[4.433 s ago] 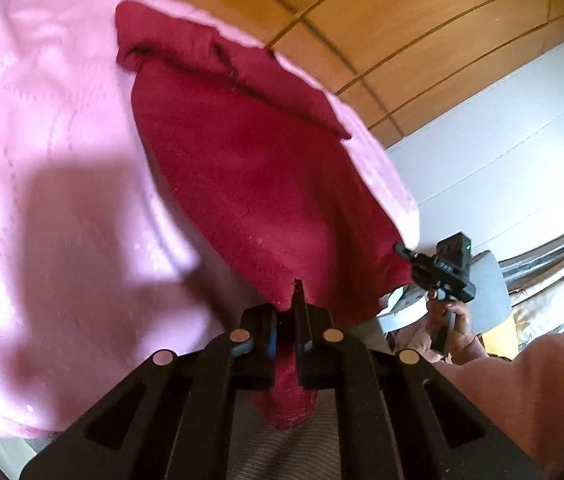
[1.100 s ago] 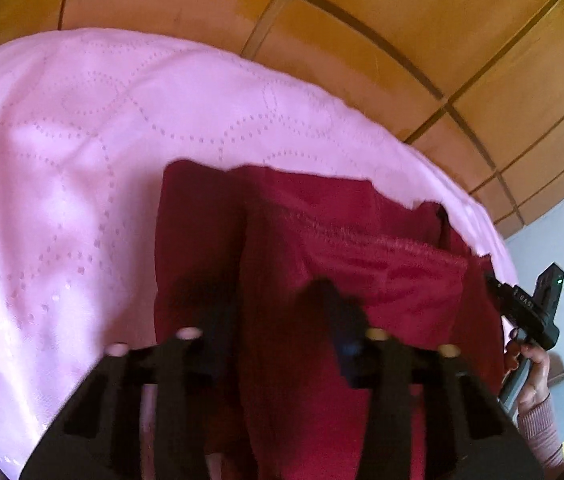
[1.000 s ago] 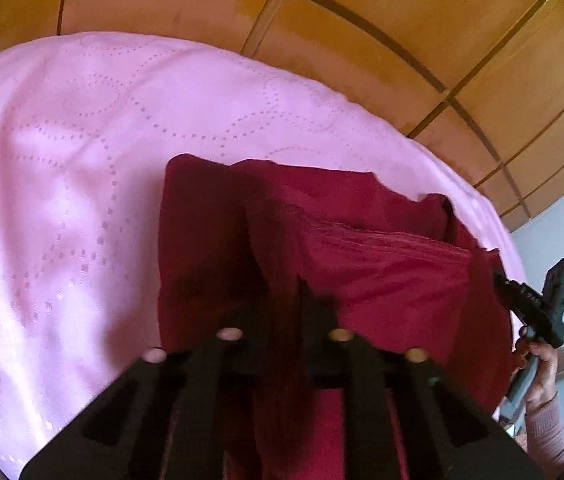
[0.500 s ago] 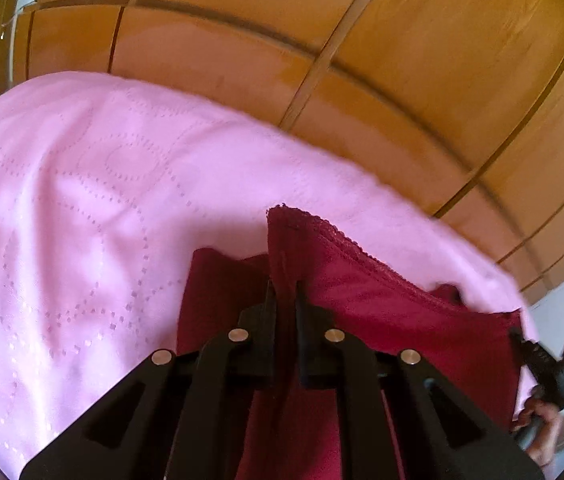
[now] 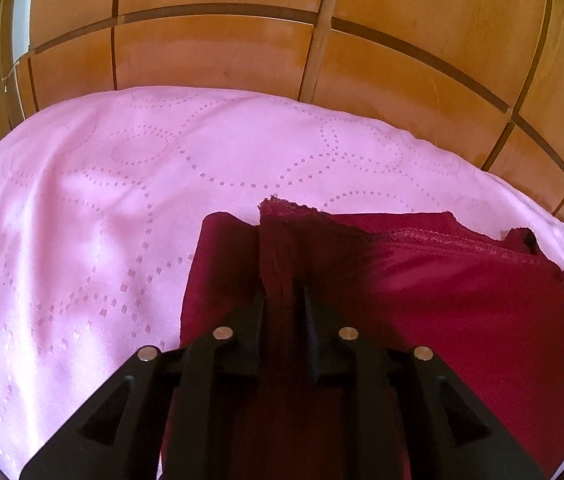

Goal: Fold small clothes

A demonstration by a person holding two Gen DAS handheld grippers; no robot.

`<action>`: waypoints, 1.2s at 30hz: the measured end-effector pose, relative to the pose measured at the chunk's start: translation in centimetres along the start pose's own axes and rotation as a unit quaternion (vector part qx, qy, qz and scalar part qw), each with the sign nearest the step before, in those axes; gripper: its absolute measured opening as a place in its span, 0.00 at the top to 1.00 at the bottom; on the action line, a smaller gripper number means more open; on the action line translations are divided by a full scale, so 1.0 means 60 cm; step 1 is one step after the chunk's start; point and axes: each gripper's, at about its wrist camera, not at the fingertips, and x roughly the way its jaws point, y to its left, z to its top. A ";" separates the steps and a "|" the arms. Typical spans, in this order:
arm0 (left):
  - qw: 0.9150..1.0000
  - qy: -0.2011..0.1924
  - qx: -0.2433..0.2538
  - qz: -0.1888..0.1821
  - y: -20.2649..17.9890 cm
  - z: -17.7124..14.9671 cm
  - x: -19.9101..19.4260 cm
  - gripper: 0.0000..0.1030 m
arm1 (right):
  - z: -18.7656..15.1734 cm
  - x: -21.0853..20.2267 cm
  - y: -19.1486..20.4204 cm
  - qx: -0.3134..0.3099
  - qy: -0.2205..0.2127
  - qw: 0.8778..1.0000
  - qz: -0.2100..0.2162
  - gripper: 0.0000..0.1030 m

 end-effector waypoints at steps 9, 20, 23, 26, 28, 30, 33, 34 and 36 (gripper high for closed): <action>0.997 -0.042 -0.040 -0.051 -0.007 0.040 -0.099 0.28 | 0.018 -0.090 0.053 -0.080 -0.058 0.995 -0.012 0.67; 0.994 0.009 0.103 -0.044 -0.164 0.026 -0.004 0.32 | 0.008 0.008 0.136 -0.163 0.041 0.986 -0.010 0.74; 0.994 0.029 0.100 -0.033 -0.158 0.025 0.031 0.31 | 0.010 0.035 0.119 -0.149 0.050 0.987 -0.017 0.78; 0.994 0.032 0.087 -0.055 -0.147 0.025 0.045 0.29 | 0.011 0.046 0.098 -0.122 0.042 0.992 0.000 0.80; 0.994 0.032 0.091 -0.055 -0.149 0.023 0.046 0.27 | 0.012 0.050 0.091 -0.114 0.038 0.993 0.007 0.80; 0.994 0.031 0.092 -0.057 -0.148 0.022 0.043 0.26 | 0.012 0.052 0.087 -0.108 0.033 0.993 0.011 0.80; 0.994 0.027 0.087 -0.066 -0.145 0.021 0.032 0.25 | 0.008 0.048 0.087 -0.108 0.025 0.994 0.014 0.80; 0.994 0.025 0.084 -0.071 -0.141 0.020 0.031 0.24 | 0.008 0.045 0.086 -0.106 0.022 0.994 0.019 0.80; 0.994 0.022 0.068 -0.081 -0.132 0.019 0.005 0.23 | 0.008 0.036 0.079 -0.096 0.008 0.995 0.035 0.80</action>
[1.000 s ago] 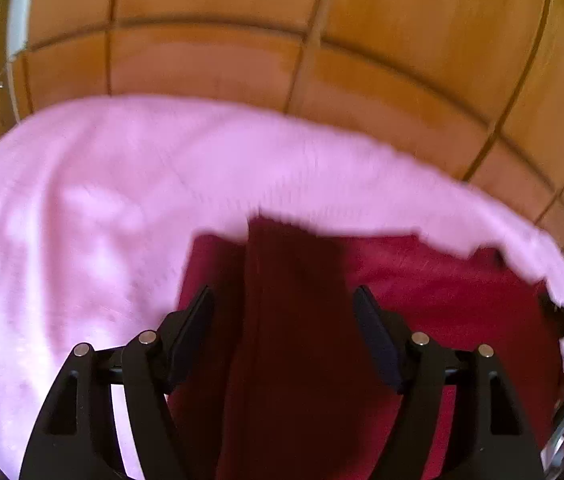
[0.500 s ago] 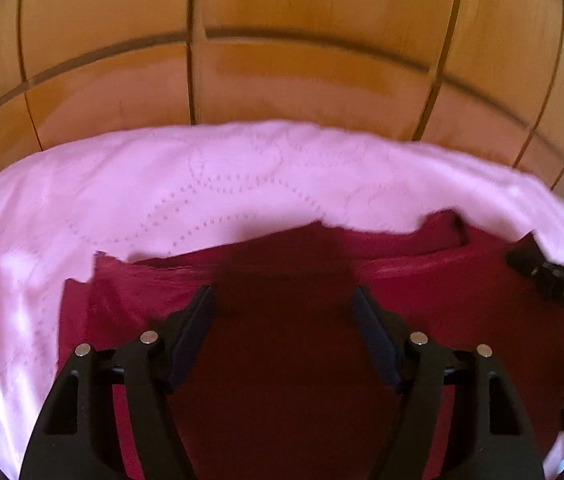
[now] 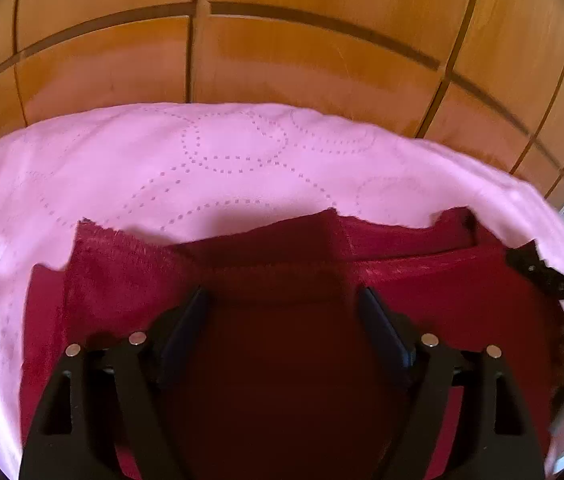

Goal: Fold small clothes

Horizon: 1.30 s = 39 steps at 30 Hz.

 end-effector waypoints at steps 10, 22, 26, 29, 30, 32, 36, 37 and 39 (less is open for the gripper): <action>0.999 -0.043 -0.018 0.013 0.042 -0.116 -0.133 0.21 | -0.070 -0.162 0.028 0.030 -0.065 0.997 0.019 0.77; 0.996 -0.054 0.058 0.048 0.043 -0.153 -0.120 0.20 | -0.181 -0.161 -0.039 0.088 -0.011 0.996 0.011 1.00; 0.995 -0.052 0.063 0.048 0.041 -0.154 -0.124 0.20 | -0.184 -0.169 -0.046 0.105 -0.024 0.994 0.019 1.00; 0.995 -0.050 0.066 0.049 0.035 -0.157 -0.142 0.17 | -0.182 -0.190 -0.032 0.094 -0.028 0.995 0.011 0.93; 0.996 -0.051 0.066 0.045 0.033 -0.159 -0.149 0.11 | -0.183 -0.203 -0.026 0.094 -0.033 0.995 0.015 0.78; 0.996 -0.064 0.057 0.031 0.028 -0.167 -0.175 0.04 | -0.185 -0.225 -0.020 0.096 -0.044 0.994 0.019 0.52; 0.997 -0.076 0.035 0.000 0.016 -0.181 -0.210 0.03 | -0.190 -0.263 -0.012 0.090 -0.044 0.995 0.019 0.50; 0.997 -0.073 0.033 -0.008 0.013 -0.184 -0.214 0.03 | -0.193 -0.270 -0.014 0.094 -0.042 0.995 0.015 0.50; 0.996 -0.071 0.030 -0.035 0.005 -0.191 -0.225 0.04 | -0.203 -0.287 -0.027 0.127 -0.038 0.991 0.035 0.50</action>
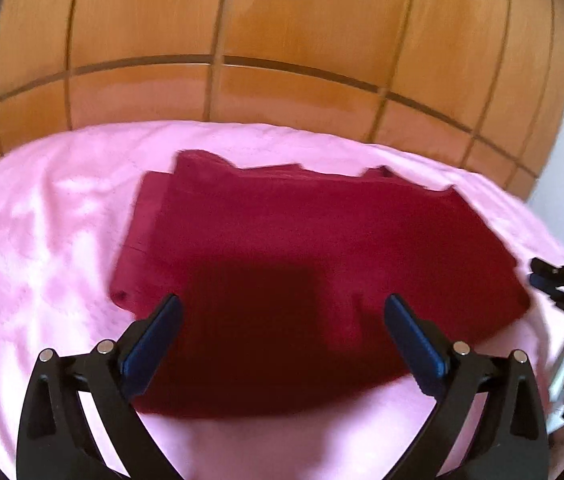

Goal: Fold small clothes
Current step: 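Grasp one side edge of the red shirt with the right tool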

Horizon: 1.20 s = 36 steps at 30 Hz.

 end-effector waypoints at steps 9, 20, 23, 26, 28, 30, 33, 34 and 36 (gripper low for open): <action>0.999 0.009 0.013 -0.043 -0.057 -0.016 0.006 0.75 | -0.049 -0.014 0.008 0.061 0.049 0.994 0.080 0.50; 0.997 0.033 0.036 -0.058 -0.124 -0.023 0.063 0.86 | -0.072 0.013 -0.005 0.085 0.070 0.992 0.063 0.50; 0.997 0.046 0.024 -0.049 -0.111 -0.044 0.082 0.86 | -0.075 0.019 -0.013 0.102 0.066 0.990 0.066 0.50; 0.997 0.045 0.017 -0.056 -0.105 -0.048 0.086 0.86 | -0.076 0.027 -0.025 0.123 0.055 0.988 0.072 0.50; 0.997 0.049 0.005 -0.061 -0.100 -0.047 0.088 0.86 | -0.077 0.026 -0.030 0.132 0.045 0.987 0.075 0.50; 0.997 0.048 0.002 -0.065 -0.098 -0.048 0.089 0.86 | -0.071 0.032 -0.034 0.141 0.034 0.987 0.075 0.50; 0.997 0.046 0.009 -0.063 -0.100 -0.051 0.089 0.86 | -0.064 0.040 -0.036 0.144 0.026 0.987 0.071 0.50; 0.997 0.046 0.008 -0.063 -0.099 -0.050 0.089 0.86 | -0.061 0.043 -0.036 0.144 0.023 0.987 0.069 0.50; 0.997 0.046 0.007 -0.065 -0.098 -0.051 0.088 0.86 | -0.055 0.049 -0.036 0.145 0.018 0.987 0.067 0.50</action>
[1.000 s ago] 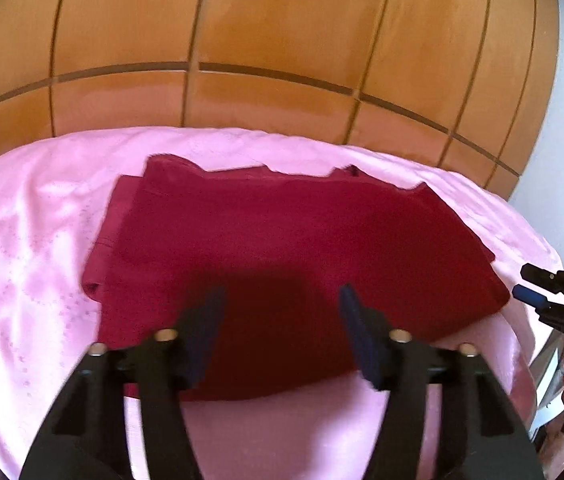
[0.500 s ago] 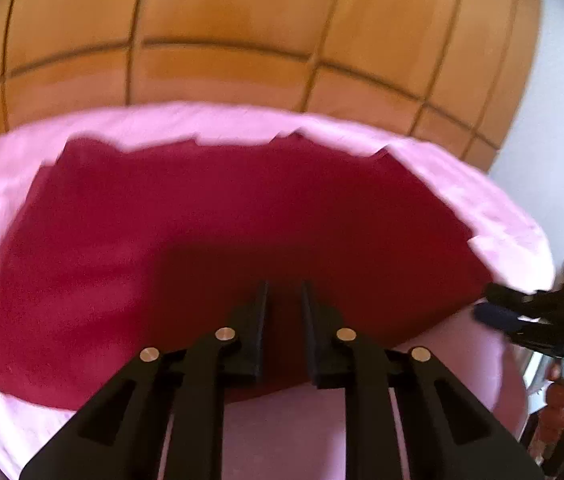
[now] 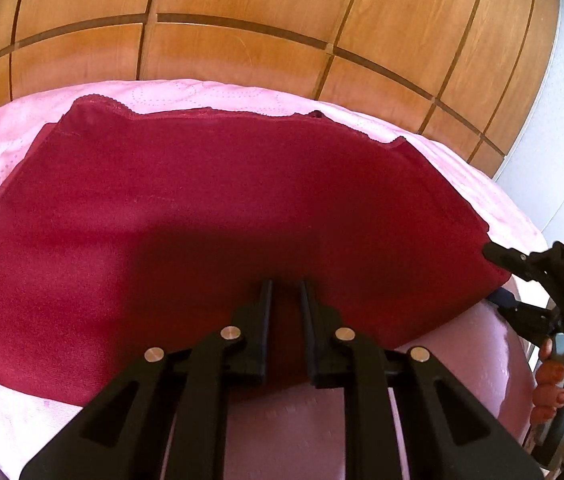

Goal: Fold small clothes
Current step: 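Grasp one side edge of the red shirt with the right tool, then fold the held side over the shirt body and open the right tool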

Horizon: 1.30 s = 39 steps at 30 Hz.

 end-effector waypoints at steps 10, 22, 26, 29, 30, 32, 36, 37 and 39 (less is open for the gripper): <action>1.000 0.005 -0.008 -0.007 0.004 0.003 0.004 0.86 | 0.059 0.016 -0.025 0.023 -0.040 0.999 -0.007 0.50; 1.000 0.006 -0.006 -0.004 0.001 0.003 0.007 0.86 | 0.100 0.049 -0.025 0.014 -0.024 1.000 -0.002 0.50; 1.000 0.006 -0.004 -0.003 0.001 0.004 0.008 0.86 | 0.094 0.029 -0.030 0.021 -0.009 1.000 -0.017 0.50; 1.000 0.006 -0.004 -0.003 0.002 0.003 0.007 0.86 | 0.093 0.022 -0.042 0.037 -0.005 0.999 -0.007 0.50; 1.000 0.006 -0.004 -0.002 0.002 0.003 0.008 0.86 | 0.095 0.024 -0.043 0.036 -0.001 0.999 -0.007 0.50; 1.000 0.006 -0.002 0.001 0.000 0.003 0.009 0.86 | 0.102 0.038 -0.037 0.022 0.015 1.000 -0.013 0.50; 1.000 0.006 -0.003 -0.002 0.001 0.003 0.009 0.86 | 0.113 0.063 -0.027 -0.003 0.005 1.000 -0.023 0.50; 1.000 0.005 -0.003 -0.002 0.001 0.003 0.009 0.86 | 0.115 0.067 -0.026 -0.005 -0.003 1.000 -0.026 0.50; 1.000 0.004 -0.001 -0.002 0.000 0.002 0.009 0.86 | 0.115 0.074 -0.020 -0.015 -0.022 0.999 -0.033 0.50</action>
